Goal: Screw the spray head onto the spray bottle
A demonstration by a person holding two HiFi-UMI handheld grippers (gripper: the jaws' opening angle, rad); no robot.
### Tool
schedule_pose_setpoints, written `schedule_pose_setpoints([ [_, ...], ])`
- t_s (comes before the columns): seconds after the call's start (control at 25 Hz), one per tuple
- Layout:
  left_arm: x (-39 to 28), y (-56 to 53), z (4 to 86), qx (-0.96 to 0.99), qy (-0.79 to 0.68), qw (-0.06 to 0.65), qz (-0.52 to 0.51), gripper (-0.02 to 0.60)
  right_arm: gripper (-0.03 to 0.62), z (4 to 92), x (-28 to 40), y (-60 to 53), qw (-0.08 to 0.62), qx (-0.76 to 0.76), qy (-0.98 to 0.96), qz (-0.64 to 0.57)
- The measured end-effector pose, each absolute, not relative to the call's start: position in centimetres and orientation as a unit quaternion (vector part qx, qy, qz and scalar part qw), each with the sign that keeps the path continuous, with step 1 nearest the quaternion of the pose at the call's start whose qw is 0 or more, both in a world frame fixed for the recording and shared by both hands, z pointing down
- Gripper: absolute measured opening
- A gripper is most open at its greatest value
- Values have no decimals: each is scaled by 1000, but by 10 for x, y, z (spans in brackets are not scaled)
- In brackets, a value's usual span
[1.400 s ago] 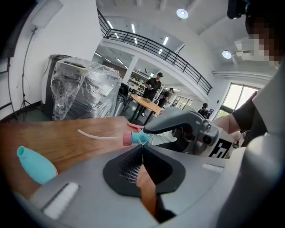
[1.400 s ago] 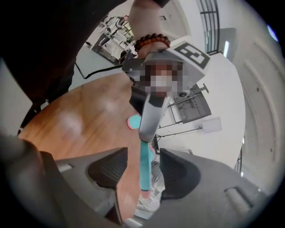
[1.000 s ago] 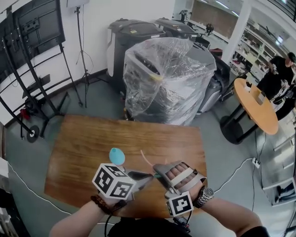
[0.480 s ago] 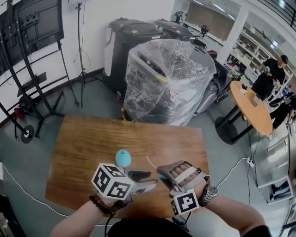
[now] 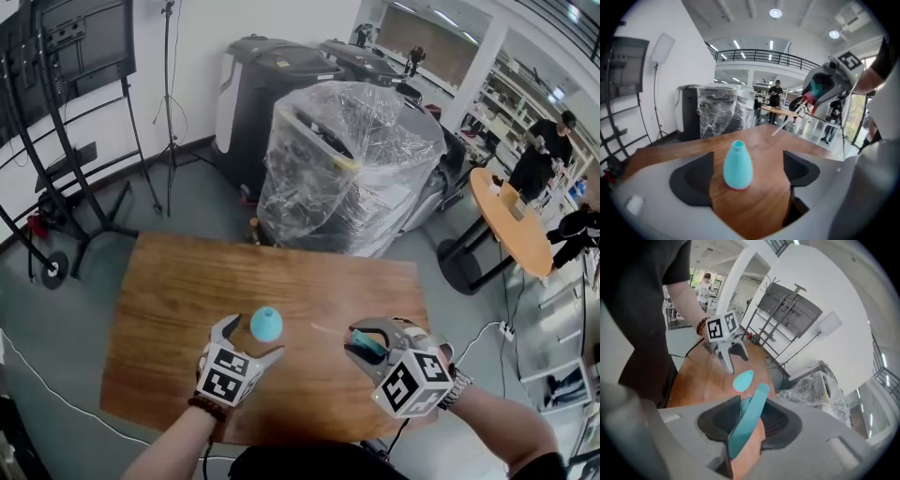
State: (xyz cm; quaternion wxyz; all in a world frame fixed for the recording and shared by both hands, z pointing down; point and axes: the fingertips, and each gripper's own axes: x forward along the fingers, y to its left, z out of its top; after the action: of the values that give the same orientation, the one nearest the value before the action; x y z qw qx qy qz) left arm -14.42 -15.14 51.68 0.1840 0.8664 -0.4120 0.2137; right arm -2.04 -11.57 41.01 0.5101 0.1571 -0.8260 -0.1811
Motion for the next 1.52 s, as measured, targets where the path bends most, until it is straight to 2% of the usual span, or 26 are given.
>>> schedule_pose_setpoints([
  [0.04, -150, -161, 524, 863, -431, 163, 209, 517, 118, 408, -20, -116, 508, 161, -829, -168],
  [0.16, -150, -181, 546, 863, -444, 131, 202, 535, 118, 401, -22, -116, 505, 169, -834, -146],
  [0.48, -122, -201, 601, 875, -403, 119, 241, 535, 118, 384, -40, -116, 493, 188, -839, -133],
  [0.56, -121, -203, 608, 874, -397, 122, 254, 499, 118, 382, -43, -116, 491, 189, -840, -133],
  [0.64, -121, -202, 611, 873, -392, 122, 262, 405, 118, 380, -48, -116, 488, 188, -842, -135],
  [1.08, -79, -156, 594, 884, -333, 23, 326, 391, 118, 390, -57, -100, 497, 149, -843, -139],
  [1.52, -22, -115, 547, 902, -273, -53, 331, 390, 119, 441, -40, -80, 561, 97, -809, -143],
])
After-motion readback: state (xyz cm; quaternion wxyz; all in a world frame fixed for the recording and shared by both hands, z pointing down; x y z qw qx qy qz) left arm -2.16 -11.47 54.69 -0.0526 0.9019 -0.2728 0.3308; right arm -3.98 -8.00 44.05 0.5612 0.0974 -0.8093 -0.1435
